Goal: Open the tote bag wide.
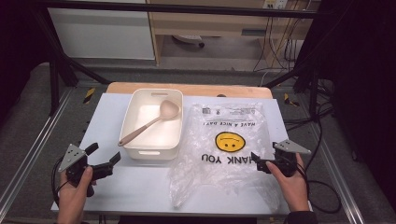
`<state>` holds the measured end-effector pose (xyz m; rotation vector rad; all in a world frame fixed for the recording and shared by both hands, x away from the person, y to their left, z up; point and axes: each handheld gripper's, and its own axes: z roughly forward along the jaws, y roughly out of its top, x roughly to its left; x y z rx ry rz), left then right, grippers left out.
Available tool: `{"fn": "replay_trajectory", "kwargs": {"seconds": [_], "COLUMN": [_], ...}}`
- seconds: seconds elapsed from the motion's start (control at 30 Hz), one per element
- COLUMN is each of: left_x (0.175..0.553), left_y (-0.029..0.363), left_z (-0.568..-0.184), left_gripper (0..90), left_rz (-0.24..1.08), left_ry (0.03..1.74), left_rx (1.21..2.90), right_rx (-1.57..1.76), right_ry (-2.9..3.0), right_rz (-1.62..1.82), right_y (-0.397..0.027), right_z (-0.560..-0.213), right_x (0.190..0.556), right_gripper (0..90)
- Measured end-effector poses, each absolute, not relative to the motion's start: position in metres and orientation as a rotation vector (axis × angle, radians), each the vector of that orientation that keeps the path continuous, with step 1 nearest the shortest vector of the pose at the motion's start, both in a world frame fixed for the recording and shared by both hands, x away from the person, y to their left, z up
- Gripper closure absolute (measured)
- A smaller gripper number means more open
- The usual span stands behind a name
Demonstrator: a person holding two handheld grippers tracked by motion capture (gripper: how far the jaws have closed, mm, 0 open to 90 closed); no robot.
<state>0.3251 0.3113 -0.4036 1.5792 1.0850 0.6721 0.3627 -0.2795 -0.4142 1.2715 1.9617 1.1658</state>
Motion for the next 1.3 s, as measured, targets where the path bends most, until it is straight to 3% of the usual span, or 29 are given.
{"fn": "replay_trajectory", "kwargs": {"seconds": [0.3,0.7,1.13,1.3], "left_x": [0.326,0.327,0.327,0.327], "left_y": [0.310,0.312,0.313,0.315], "left_z": [-0.405,-0.407,-0.407,-0.409], "left_gripper": [3.7,3.9,4.0,4.2], "left_rz": [0.671,0.681,0.710,0.712], "left_ry": [1.087,1.115,1.125,1.143], "left_rx": [1.595,1.589,1.586,1.585], "right_rx": [1.265,1.241,1.349,1.402], "right_ry": [2.003,1.989,1.931,1.909], "right_rz": [1.144,1.140,1.029,1.025], "right_y": [-0.278,-0.281,-0.294,-0.304], "right_z": [-0.405,-0.387,-0.417,-0.425], "right_x": [0.368,0.410,0.471,0.481], "right_gripper": [4.6,5.6,18.1,31.7]}}
